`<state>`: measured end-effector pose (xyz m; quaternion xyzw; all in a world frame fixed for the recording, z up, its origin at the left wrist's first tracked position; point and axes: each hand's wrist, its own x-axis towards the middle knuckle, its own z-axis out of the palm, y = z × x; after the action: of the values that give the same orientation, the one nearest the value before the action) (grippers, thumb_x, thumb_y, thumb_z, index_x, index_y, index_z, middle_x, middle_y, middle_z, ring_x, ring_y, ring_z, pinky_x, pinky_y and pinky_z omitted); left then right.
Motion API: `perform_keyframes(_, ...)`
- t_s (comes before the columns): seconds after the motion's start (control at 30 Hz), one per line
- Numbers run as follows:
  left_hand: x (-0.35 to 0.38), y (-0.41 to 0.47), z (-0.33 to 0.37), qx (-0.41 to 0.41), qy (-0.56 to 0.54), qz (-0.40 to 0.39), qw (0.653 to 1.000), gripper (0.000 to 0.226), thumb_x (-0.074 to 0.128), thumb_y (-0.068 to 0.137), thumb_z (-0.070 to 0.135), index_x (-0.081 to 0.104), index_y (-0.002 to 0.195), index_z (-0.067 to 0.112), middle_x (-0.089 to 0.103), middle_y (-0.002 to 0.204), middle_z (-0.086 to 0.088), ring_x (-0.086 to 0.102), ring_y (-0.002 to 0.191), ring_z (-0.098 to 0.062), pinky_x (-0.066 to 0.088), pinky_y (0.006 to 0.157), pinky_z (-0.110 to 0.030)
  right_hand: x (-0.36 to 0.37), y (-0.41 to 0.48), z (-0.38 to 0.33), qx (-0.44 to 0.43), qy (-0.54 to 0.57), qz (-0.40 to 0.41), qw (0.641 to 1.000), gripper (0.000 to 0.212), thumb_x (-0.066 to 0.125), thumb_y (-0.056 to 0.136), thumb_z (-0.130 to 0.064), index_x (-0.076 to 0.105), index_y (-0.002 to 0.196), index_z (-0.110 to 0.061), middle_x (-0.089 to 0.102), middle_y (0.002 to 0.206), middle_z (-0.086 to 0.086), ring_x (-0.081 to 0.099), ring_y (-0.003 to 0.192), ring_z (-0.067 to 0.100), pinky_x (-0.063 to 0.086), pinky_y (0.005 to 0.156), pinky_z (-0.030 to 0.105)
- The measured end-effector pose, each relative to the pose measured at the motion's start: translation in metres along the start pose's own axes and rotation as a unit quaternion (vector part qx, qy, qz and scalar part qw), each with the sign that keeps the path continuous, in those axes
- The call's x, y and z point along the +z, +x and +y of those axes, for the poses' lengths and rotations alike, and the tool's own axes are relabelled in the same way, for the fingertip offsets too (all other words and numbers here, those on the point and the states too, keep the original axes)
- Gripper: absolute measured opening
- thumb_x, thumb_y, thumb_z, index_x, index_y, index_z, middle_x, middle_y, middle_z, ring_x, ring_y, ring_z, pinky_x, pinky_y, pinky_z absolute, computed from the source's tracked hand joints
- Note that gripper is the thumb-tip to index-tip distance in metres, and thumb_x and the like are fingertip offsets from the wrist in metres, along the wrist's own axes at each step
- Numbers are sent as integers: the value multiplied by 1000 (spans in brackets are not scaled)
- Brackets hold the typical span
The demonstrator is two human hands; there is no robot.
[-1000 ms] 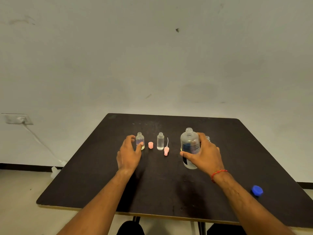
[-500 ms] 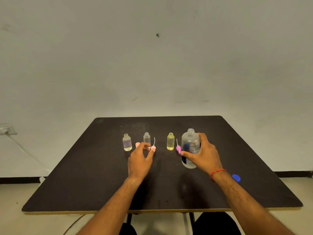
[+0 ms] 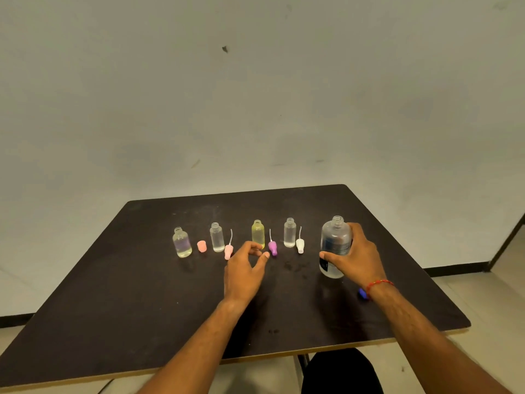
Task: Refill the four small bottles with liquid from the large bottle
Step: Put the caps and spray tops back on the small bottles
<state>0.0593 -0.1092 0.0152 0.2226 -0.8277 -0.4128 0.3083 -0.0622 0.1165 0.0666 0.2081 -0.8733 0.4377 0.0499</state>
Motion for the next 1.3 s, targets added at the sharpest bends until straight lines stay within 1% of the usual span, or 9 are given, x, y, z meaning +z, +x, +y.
perform_keyframes(0.33,38,16,8,6,-19,-9,1000,13,73,91,36,67,102,35,71,97,22,58,69,0,53,75,-29,-13,19,35,34,6,23,999,76,90,61,-35,44,122,-29,65,115,2,63,99,24,55,86,38)
perform_keyframes(0.53,58,18,14,3,-28,-26,999,22,73,92,32,69,113,28,70,105,21,65,96,2,55,86,-26,-17,26,44,37,5,31,999,76,90,62,-36,44,122,-27,64,115,2,63,96,22,53,82,31)
perform_keyframes(0.7,67,20,17,-12,-30,-37,999,31,71,93,36,65,123,28,68,117,15,61,109,-4,42,83,-13,-15,22,48,37,14,40,998,77,89,64,-36,42,125,-25,62,119,3,62,100,22,52,86,32)
perform_keyframes(0.9,84,33,13,-32,-47,-26,998,40,70,94,35,61,132,26,62,123,21,51,110,2,51,97,-31,-17,10,41,67,54,112,990,97,89,64,-39,32,141,-24,49,138,3,52,123,23,48,102,42)
perform_keyframes(1.0,92,38,13,-30,-59,-28,997,35,69,94,34,61,128,28,54,104,35,54,98,7,60,87,-41,-16,-6,28,12,62,210,976,68,84,73,-30,46,129,-22,54,122,1,55,109,19,52,88,31)
perform_keyframes(1.07,95,42,15,-23,-52,-17,998,32,68,96,31,62,127,24,54,100,29,58,89,3,56,83,-23,-11,-17,16,-64,54,230,970,41,80,77,-20,59,113,-18,59,108,0,58,97,16,49,80,17)
perform_keyframes(1.13,97,46,16,-22,-43,-10,999,33,67,96,29,63,128,20,56,104,22,58,83,4,47,76,-10,1,-24,6,-115,40,206,971,21,78,80,-16,66,97,-16,63,95,-2,60,85,10,48,76,9)
perform_keyframes(1.23,101,53,13,-27,-72,-5,997,34,68,96,31,62,128,22,63,113,16,65,87,-8,55,82,-26,33,-22,1,-136,23,149,979,12,76,81,-15,69,90,-18,64,85,-6,61,73,5,51,68,12)
perform_keyframes(1.3,103,56,13,-31,-66,-8,997,40,70,95,29,61,132,18,66,122,8,59,97,0,44,85,-11,55,-14,4,-119,18,107,987,16,76,80,-14,69,94,-18,64,86,-7,61,73,4,53,68,17)
